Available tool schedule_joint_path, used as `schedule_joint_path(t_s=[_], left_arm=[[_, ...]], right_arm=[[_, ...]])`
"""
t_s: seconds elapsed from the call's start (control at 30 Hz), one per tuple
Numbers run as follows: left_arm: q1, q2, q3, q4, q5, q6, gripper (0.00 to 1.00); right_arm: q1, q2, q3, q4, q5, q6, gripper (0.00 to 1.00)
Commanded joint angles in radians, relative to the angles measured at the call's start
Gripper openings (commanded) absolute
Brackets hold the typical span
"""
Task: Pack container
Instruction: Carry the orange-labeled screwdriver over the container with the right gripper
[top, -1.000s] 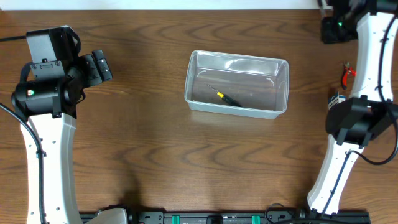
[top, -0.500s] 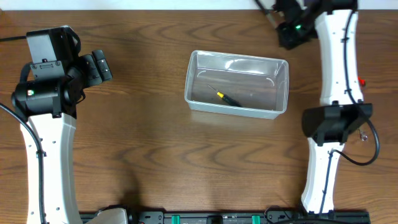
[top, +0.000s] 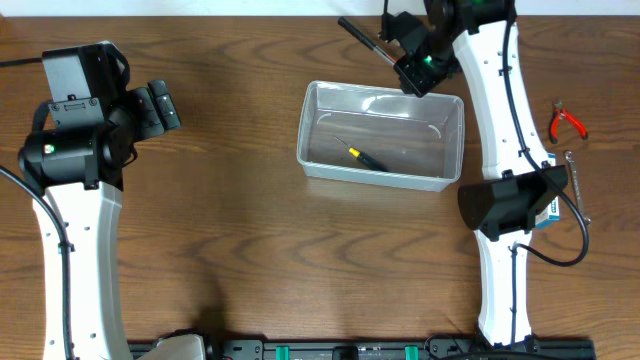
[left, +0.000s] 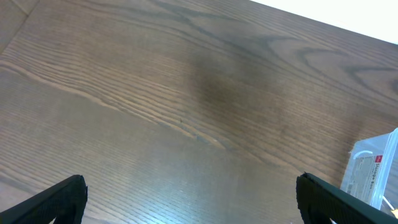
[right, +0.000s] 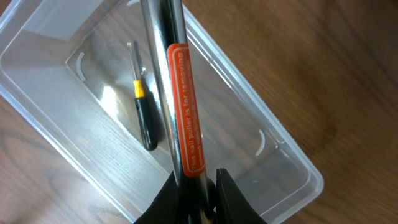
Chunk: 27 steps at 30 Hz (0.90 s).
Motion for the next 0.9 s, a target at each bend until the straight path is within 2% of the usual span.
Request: schedule_joint_path(t_s=[0.0,0.37,0.87], left_arm=[[0.002,0.003,0.015,0.0,-0.016,0.014,0.98],[0.002,0.003,0.015,0.0,-0.016,0.014,0.98],[0.002,0.003,0.015,0.0,-0.016,0.013,0.98]], right_arm=[[0.011,-0.001,-0.033,-0.005,-0.004,-0.014,0.01],[0.019,-0.001,-0.28,0.016,-0.004,-0.022,0.01],[0.03,-0.001,-0.554,0.175,-0.004,-0.06,0.01]])
